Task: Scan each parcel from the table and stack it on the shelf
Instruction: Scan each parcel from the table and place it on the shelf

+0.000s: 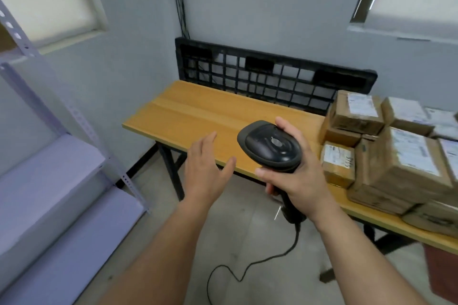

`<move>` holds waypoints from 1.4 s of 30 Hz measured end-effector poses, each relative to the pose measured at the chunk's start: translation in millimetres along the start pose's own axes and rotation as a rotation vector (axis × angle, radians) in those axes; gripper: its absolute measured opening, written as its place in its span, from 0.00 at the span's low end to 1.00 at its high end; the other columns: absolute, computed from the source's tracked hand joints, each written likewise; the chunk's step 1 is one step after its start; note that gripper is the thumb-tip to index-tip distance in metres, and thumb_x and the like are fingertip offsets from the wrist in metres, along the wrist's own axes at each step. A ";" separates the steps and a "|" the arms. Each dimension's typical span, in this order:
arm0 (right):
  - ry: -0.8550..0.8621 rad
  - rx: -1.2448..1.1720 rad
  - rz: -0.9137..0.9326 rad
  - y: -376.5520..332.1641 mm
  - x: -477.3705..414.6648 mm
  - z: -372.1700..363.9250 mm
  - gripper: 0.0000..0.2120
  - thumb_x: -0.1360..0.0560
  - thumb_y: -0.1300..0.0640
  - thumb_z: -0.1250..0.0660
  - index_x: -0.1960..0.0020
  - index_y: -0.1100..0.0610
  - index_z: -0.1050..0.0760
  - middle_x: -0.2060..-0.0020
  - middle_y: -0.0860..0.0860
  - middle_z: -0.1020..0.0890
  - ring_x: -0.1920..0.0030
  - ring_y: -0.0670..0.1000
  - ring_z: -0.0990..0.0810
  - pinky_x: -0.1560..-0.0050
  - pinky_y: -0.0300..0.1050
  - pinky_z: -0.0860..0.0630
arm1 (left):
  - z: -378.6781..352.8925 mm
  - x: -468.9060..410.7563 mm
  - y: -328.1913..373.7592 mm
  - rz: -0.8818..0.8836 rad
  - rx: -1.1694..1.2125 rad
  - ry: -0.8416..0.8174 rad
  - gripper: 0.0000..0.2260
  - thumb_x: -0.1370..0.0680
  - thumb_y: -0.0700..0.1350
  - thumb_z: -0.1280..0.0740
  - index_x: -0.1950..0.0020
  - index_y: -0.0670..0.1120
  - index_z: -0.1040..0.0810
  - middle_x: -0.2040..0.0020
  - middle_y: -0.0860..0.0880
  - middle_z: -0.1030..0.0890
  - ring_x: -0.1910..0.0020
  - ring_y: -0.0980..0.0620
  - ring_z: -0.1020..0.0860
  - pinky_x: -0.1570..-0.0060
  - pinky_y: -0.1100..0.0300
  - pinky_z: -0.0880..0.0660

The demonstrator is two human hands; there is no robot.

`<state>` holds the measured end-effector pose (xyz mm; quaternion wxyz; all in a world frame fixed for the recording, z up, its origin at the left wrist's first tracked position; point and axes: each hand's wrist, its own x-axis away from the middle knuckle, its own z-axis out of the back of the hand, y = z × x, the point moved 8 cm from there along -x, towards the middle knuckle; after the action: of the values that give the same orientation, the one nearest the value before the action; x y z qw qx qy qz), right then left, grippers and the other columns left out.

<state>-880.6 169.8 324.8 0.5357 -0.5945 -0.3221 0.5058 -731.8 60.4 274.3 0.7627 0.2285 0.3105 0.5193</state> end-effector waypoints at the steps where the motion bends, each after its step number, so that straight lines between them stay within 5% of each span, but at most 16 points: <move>1: 0.024 0.001 -0.006 2.6 4.1 15.5 0.41 0.34 0.69 0.23 0.32 0.38 0.33 0.44 0.46 0.21 0.71 0.51 0.20 0.72 0.49 0.20 | -12.6 1.1 11.1 -0.013 0.007 -0.018 0.31 0.24 0.53 0.31 0.25 0.48 0.39 0.28 0.47 0.35 0.29 0.48 0.38 0.32 0.49 0.36; 7: 0.175 0.019 -0.029 12.5 17.5 92.2 0.41 0.35 0.67 0.22 0.31 0.40 0.33 0.43 0.46 0.21 0.69 0.54 0.19 0.72 0.47 0.21 | -73.1 -2.3 68.8 -0.106 0.034 -0.123 0.30 0.24 0.53 0.32 0.25 0.49 0.39 0.28 0.49 0.35 0.29 0.50 0.39 0.31 0.54 0.38; 12: 0.273 0.046 -0.028 14.0 8.9 137.1 0.40 0.35 0.64 0.22 0.32 0.36 0.32 0.43 0.55 0.21 0.73 0.57 0.20 0.72 0.50 0.22 | -107.8 -24.9 103.1 -0.182 0.049 -0.176 0.30 0.23 0.53 0.32 0.25 0.48 0.39 0.29 0.49 0.35 0.29 0.51 0.38 0.32 0.56 0.38; 18: 0.355 0.064 -0.064 25.7 -23.7 178.2 0.40 0.38 0.60 0.23 0.33 0.34 0.32 0.43 0.50 0.21 0.72 0.58 0.20 0.69 0.56 0.20 | -153.6 -73.9 134.8 -0.231 0.071 -0.242 0.30 0.23 0.54 0.33 0.24 0.49 0.40 0.28 0.50 0.36 0.28 0.51 0.39 0.31 0.57 0.40; 22: 0.409 0.128 -0.088 34.8 -54.9 199.7 0.40 0.36 0.60 0.23 0.34 0.31 0.33 0.44 0.53 0.20 0.71 0.59 0.19 0.69 0.52 0.20 | -188.5 -116.4 152.2 -0.267 0.085 -0.310 0.29 0.22 0.55 0.35 0.24 0.49 0.41 0.27 0.50 0.36 0.28 0.52 0.39 0.31 0.57 0.40; 27: 0.518 0.110 -0.118 46.6 -84.4 231.9 0.40 0.32 0.72 0.26 0.32 0.38 0.34 0.59 0.57 0.18 0.73 0.59 0.22 0.70 0.53 0.21 | -240.0 -162.6 174.4 -0.299 0.073 -0.468 0.28 0.20 0.56 0.39 0.23 0.49 0.42 0.25 0.50 0.38 0.26 0.52 0.41 0.29 0.56 0.40; 35: 0.718 0.124 -0.197 68.8 -99.4 284.9 0.40 0.34 0.67 0.24 0.32 0.38 0.34 0.64 0.49 0.18 0.75 0.57 0.22 0.71 0.48 0.22 | -318.5 -199.6 205.8 -0.330 0.020 -0.696 0.26 0.18 0.55 0.44 0.23 0.45 0.41 0.25 0.47 0.38 0.26 0.50 0.41 0.31 0.56 0.39; 42: 0.816 0.072 -0.285 95.8 -90.8 317.0 0.38 0.30 0.73 0.30 0.32 0.39 0.35 0.72 0.55 0.21 0.75 0.57 0.25 0.71 0.50 0.25 | -389.6 -210.2 192.5 -0.138 0.013 -0.876 0.29 0.20 0.64 0.51 0.26 0.48 0.35 0.31 0.44 0.31 0.32 0.45 0.33 0.33 0.45 0.33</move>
<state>-1221.4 163.5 282.9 0.7041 -0.6762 -0.1452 0.1611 -1190.3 -57.3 179.3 0.8538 0.4103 -0.0242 0.3194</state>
